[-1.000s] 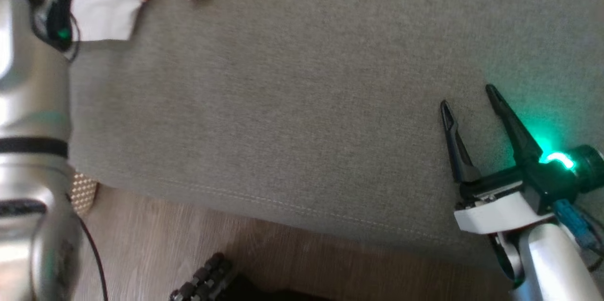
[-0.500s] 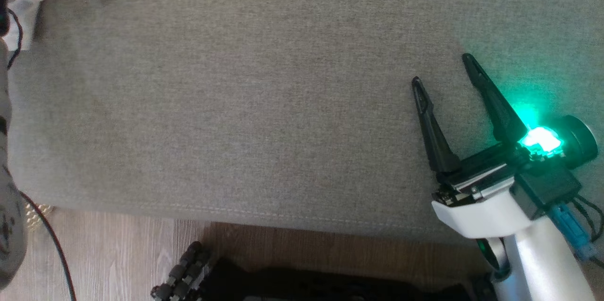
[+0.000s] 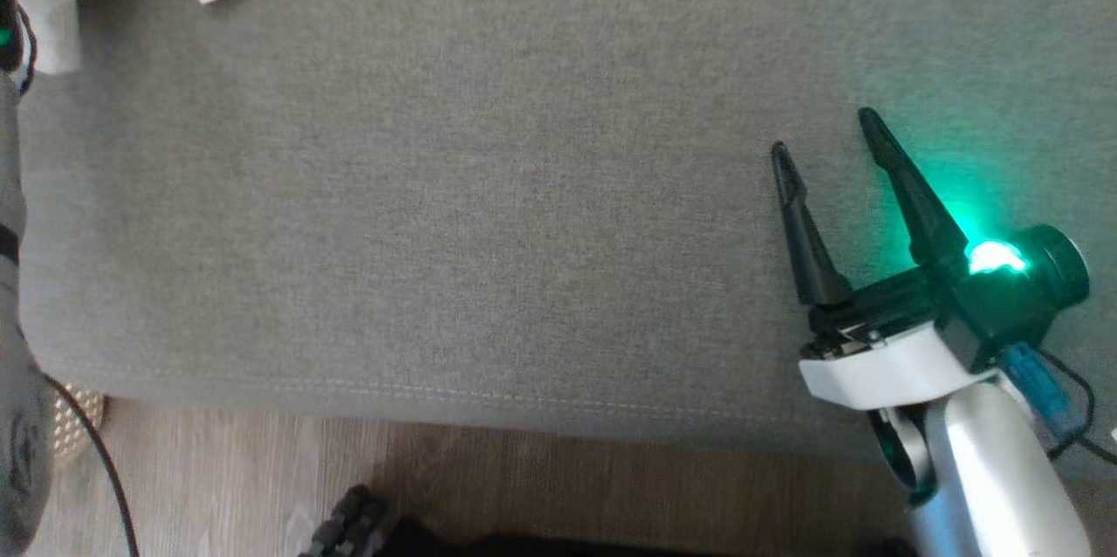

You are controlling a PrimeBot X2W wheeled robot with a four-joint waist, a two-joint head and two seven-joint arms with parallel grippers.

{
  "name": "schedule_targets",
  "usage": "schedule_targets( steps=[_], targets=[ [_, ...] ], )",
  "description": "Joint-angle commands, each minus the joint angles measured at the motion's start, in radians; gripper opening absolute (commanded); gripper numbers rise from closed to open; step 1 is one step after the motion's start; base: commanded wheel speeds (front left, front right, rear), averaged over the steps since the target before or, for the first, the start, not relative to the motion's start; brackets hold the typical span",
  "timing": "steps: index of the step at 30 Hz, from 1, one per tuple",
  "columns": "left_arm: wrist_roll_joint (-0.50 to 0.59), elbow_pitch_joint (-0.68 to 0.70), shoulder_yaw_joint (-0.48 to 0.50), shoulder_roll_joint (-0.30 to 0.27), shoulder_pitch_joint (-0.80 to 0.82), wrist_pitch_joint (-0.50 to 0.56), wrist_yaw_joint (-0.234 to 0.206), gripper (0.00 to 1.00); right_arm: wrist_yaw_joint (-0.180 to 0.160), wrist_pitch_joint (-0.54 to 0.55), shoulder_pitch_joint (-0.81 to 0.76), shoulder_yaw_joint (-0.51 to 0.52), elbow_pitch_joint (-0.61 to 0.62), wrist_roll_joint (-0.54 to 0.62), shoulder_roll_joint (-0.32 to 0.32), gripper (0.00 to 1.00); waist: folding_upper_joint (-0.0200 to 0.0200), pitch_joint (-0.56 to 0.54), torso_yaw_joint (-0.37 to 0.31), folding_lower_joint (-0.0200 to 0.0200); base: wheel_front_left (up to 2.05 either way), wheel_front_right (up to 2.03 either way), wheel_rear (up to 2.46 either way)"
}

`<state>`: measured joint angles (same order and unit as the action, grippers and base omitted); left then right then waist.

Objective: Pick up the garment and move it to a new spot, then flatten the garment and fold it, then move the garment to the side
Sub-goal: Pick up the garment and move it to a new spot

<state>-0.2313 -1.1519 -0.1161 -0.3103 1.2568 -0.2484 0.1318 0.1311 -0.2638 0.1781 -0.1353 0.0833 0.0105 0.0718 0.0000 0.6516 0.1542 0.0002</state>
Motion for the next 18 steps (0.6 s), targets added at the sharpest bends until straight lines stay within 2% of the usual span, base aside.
schedule_targets(
  steps=[1,8,13,18],
  targets=[
    [-0.004,0.054,0.010,-0.074,0.002,-0.012,-0.001,0.00,0.000,0.002,-0.006,-0.015,0.014,-0.009,-0.005,1.00,0.0000,-0.057,-0.011,-0.0002,0.00,0.00,0.00],
    [-0.058,0.328,-0.042,-0.055,-0.133,-0.013,-0.001,0.00,0.000,0.002,-0.020,-0.018,0.005,-0.045,-0.019,1.00,0.0000,-0.218,-0.067,-0.0002,0.00,0.00,0.00],
    [-0.090,0.484,-0.094,-0.047,-0.240,-0.010,-0.001,0.00,0.000,0.002,-0.024,-0.015,0.020,-0.083,-0.021,1.00,0.0000,-0.303,-0.148,-0.0002,0.00,0.00,0.00],
    [-0.106,0.647,-0.158,-0.006,-0.379,0.024,-0.003,0.00,0.000,0.002,-0.040,0.002,0.041,-0.127,-0.021,1.00,0.0000,-0.361,-0.245,-0.0002,0.00,0.00,0.00]
  ],
)
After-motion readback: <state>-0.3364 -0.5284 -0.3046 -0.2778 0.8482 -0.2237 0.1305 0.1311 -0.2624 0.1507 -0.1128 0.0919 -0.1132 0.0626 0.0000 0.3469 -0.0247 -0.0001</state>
